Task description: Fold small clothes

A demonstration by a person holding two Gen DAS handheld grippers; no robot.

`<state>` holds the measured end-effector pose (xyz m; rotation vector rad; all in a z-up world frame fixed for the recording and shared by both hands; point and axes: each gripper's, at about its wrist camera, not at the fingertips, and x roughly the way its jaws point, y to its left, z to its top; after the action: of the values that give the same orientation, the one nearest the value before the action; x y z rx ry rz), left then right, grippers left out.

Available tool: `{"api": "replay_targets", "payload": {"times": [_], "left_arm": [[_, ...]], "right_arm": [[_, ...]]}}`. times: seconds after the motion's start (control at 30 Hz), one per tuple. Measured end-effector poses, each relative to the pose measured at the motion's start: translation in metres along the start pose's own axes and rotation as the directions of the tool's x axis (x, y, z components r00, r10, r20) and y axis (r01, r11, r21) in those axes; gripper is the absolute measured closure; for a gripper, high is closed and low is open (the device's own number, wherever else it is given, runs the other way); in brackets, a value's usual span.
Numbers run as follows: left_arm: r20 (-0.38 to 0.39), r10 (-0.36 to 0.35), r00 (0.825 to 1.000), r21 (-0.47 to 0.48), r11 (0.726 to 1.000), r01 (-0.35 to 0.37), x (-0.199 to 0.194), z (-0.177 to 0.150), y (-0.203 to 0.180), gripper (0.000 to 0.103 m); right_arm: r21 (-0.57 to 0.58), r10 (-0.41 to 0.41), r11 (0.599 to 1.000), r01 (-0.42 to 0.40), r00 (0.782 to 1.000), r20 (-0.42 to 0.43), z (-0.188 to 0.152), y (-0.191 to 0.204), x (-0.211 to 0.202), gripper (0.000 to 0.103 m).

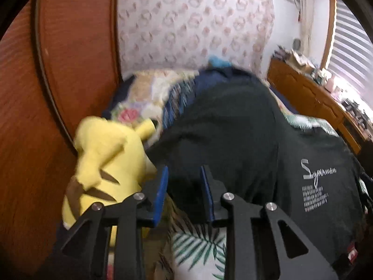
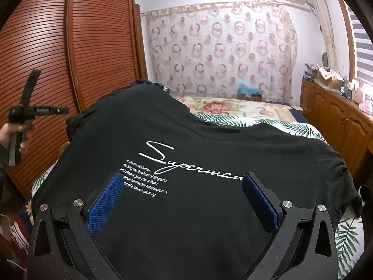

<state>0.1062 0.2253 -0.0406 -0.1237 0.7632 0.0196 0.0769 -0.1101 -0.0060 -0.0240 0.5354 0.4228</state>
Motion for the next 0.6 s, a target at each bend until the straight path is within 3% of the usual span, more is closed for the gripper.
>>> {"api": "replay_targets", "payload": {"times": [0.27, 0.33, 0.4, 0.6], "left_arm": [[-0.037, -0.047, 0.998, -0.054, 0.998, 0.045, 0.021, -0.009, 0.004, 0.077], [-0.030, -0.071, 0.997, -0.053, 0.996, 0.069, 0.020, -0.008, 0.002, 0.089], [-0.011, -0.076, 0.997, -0.044, 0.996, 0.075, 0.016, -0.008, 0.001, 0.099], [0.095, -0.049, 0.994, -0.010, 0.999, 0.051, -0.018, -0.001, -0.014, 0.102]], "right_arm": [[0.006, 0.000, 1.000, 0.000, 1.000, -0.006, -0.004, -0.004, 0.001, 0.000], [0.008, -0.002, 1.000, 0.002, 1.000, -0.003, -0.004, -0.005, 0.000, 0.000], [0.011, -0.003, 1.000, 0.003, 1.000, -0.002, -0.005, -0.006, 0.000, 0.000], [0.022, -0.005, 1.000, 0.005, 1.000, -0.009, -0.006, -0.007, 0.000, 0.000]]}}
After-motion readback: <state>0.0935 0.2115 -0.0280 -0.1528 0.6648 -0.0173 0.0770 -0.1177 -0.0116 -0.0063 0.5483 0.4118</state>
